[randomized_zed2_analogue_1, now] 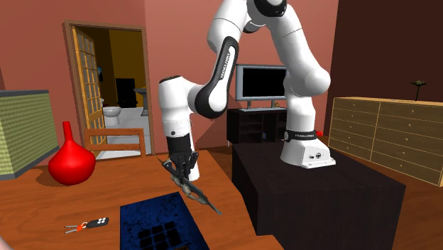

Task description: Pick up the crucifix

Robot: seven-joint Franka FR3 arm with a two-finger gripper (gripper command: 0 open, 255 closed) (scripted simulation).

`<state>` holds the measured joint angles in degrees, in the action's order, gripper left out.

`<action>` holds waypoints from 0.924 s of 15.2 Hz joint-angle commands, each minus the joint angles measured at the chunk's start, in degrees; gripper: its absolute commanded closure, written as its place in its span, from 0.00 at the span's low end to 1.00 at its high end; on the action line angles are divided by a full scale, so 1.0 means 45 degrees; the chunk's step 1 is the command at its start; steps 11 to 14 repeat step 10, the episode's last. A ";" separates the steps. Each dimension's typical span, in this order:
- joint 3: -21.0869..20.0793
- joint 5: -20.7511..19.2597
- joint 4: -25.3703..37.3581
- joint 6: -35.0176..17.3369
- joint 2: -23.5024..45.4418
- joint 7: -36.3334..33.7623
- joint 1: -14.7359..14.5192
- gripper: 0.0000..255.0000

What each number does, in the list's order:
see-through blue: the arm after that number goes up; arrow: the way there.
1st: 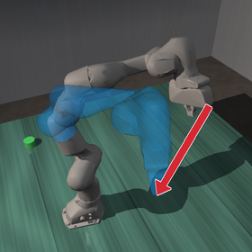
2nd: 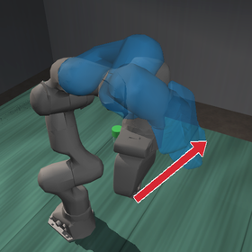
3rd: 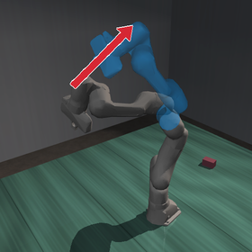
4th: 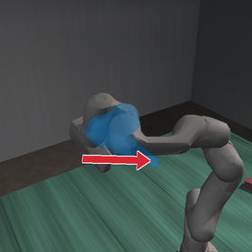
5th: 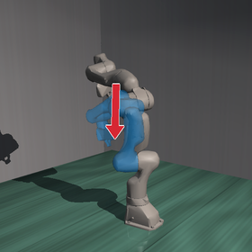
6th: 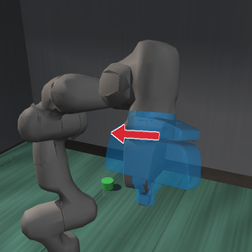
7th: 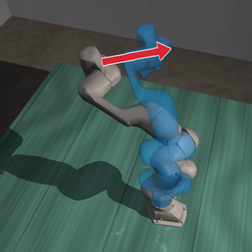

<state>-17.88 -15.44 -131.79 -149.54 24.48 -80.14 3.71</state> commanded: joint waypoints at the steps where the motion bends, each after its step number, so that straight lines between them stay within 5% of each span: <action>1: -0.0161 0.0212 -0.0063 0.0275 -0.0352 0.0167 0.0136 1.00; 14: -0.0653 0.0976 -0.0198 0.1259 -0.1540 0.0702 0.0488 1.00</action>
